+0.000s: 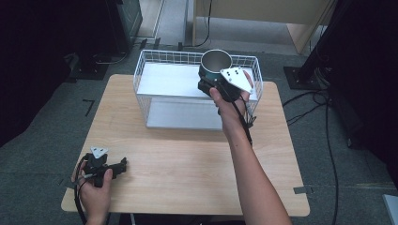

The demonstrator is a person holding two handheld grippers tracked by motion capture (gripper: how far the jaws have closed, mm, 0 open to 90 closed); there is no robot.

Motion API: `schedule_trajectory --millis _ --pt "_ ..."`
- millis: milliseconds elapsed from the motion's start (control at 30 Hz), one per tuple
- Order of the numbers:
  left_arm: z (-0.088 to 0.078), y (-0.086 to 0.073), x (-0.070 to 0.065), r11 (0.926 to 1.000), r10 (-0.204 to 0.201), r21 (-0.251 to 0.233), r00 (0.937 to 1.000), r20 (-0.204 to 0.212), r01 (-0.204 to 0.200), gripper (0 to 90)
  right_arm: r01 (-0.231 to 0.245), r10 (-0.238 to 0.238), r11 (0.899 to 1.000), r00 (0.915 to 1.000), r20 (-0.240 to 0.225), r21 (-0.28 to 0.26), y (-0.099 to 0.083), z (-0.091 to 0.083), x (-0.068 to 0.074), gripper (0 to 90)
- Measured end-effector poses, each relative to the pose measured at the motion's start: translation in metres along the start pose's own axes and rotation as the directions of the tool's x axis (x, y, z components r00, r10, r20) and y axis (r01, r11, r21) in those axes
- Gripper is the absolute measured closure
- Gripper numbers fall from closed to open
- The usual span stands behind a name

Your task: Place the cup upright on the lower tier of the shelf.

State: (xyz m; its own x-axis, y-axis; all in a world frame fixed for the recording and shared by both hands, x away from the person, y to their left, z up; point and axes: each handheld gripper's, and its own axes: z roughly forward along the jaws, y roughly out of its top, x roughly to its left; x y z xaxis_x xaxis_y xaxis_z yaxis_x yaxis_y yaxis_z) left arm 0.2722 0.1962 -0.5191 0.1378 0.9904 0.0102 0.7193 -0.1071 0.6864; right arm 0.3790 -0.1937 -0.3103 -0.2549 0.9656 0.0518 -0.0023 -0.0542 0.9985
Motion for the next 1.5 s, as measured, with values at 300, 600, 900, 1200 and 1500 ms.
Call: schedule_trajectory --millis 300,600,900,1200,1500 --pt "0.0 0.0 0.0 1.0 -0.001 -0.001 1.0 0.0 0.001 0.0 -0.022 0.021 1.0 0.9994 0.026 0.016 0.003 0.019 -0.01 14.4" --pt "0.0 0.0 0.0 1.0 0.002 0.001 1.0 0.0 -0.002 0.0 -0.055 0.053 0.997 0.998 0.035 0.053 0.0 0.035 -0.016 14.3" --pt "0.0 0.0 0.0 1.0 0.0 0.001 1.0 0.0 0.0 0.0 -0.072 0.07 0.994 0.9971 0.031 0.082 -0.004 0.044 -0.017 14.3" --pt "0.0 0.0 0.0 1.0 0.001 0.001 1.0 0.0 -0.001 0.0 -0.069 0.064 0.991 0.997 0.042 0.111 -0.009 0.047 -0.018 13.6" --pt "0.0 0.0 0.0 1.0 0.0 0.001 1.0 0.0 0.0 0.0 -0.078 0.077 0.989 0.997 0.011 0.126 -0.007 0.046 -0.017 9.3"
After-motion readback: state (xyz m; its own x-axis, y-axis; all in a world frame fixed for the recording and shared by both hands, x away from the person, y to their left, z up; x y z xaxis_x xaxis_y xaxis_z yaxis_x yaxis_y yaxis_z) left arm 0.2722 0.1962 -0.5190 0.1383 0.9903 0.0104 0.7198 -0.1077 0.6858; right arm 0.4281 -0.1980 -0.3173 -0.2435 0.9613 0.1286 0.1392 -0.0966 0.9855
